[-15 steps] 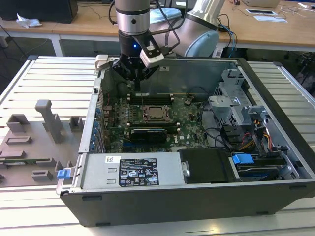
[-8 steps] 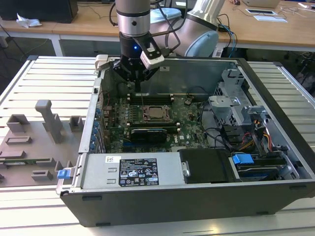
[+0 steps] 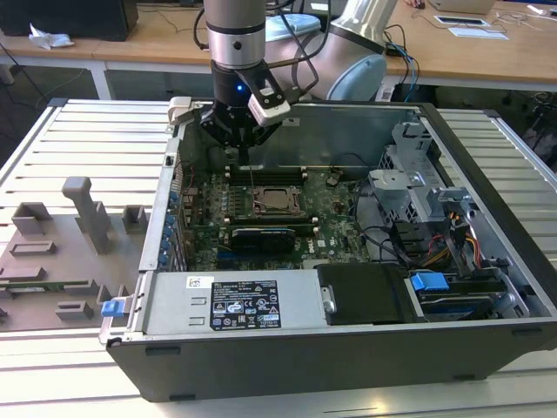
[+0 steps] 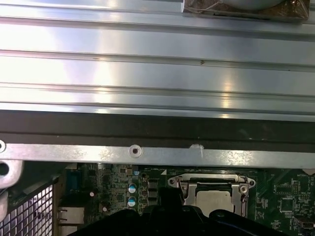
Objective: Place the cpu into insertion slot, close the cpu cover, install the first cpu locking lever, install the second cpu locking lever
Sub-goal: 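Install the first cpu locking lever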
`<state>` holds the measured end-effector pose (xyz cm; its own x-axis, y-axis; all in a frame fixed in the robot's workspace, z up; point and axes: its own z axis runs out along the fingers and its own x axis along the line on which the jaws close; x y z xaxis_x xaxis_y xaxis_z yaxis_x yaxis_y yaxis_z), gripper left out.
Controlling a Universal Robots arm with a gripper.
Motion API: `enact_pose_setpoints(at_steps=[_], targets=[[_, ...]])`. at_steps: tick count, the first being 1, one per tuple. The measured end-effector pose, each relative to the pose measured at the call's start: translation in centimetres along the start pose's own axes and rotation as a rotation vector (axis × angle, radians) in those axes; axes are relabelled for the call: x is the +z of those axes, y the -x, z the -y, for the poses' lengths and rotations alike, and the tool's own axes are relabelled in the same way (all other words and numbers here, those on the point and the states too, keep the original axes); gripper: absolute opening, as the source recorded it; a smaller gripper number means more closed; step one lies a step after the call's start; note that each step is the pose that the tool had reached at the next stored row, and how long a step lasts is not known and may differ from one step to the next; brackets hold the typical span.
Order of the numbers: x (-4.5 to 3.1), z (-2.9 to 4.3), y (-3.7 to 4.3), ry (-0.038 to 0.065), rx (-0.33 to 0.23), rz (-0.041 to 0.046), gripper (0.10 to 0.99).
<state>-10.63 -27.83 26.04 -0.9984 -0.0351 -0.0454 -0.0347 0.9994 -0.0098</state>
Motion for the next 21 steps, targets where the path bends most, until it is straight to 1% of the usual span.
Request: enact_pose_setpoints(at_steps=[6,8,14,19,21], targets=[[0.59,-0.01,-0.02,0.0,0.0,0.0001,0.106],[0.64,0.0,0.06,0.0,0.0,0.0,0.106],[0.7,0.03,0.88,0.0,0.0,-0.0001,0.106],[0.75,0.04,1.15,0.0,0.0,0.0001,0.106],[0.78,0.04,1.38,0.0,0.0,0.0001,0.106]])
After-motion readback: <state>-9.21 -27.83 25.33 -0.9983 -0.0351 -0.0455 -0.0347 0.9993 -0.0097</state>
